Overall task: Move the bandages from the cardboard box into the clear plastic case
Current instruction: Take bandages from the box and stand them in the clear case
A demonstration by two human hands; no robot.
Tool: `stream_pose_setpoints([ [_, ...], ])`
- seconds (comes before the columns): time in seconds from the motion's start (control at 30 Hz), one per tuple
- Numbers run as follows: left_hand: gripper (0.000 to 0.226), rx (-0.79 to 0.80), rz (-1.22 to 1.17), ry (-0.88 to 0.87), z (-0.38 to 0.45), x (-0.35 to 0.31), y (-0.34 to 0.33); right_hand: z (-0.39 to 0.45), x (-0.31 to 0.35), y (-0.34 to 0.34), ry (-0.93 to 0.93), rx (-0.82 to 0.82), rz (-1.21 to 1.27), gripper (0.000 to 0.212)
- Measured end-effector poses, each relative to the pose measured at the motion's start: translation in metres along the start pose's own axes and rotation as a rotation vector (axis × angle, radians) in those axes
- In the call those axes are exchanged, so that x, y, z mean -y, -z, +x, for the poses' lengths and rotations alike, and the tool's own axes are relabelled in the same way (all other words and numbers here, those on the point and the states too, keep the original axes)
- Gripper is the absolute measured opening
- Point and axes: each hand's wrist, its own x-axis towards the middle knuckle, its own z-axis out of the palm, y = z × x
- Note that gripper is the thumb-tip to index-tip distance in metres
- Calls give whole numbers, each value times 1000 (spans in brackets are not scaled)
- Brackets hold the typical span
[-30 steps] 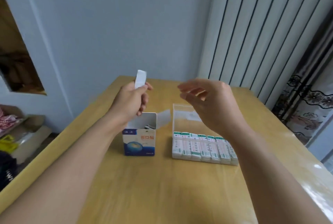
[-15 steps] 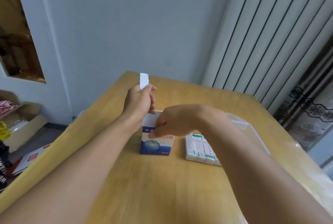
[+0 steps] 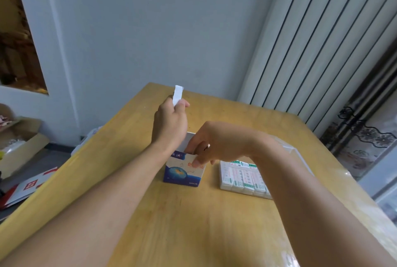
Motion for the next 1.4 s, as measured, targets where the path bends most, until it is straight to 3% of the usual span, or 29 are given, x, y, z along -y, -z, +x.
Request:
stream_pose_setpoints([
  [0.23,26,12,37,-38,-4,0,-2,-3,-15,-10,-27,-126,380,17],
  [0.37,26,22,22,-34,-3,-1,0,-7,-15,-14,-10,-194,470,26],
  [0.43,26,34,-1,-22,-2,0,1,-8,-10,-15,-31,-165,332,35],
  [0.57,26,37,-22,8,0,0,-1,-6,10,-26,-99,-132,-205,38],
  [0.67,26,29,-28,21,0,0,0,1,18,-38,-128,-100,-294,33],
  [0.97,25,11,-20,-1,-1,0,-2,3,14,-30,-127,-201,120,47],
  [1.17,26,18,-73,19,-3,-2,0,-6,8,-20,-82,-248,306,35],
  [1.4,31,103,-23,7,-5,-6,1,-14,-7,-9,-105,-430,529,18],
])
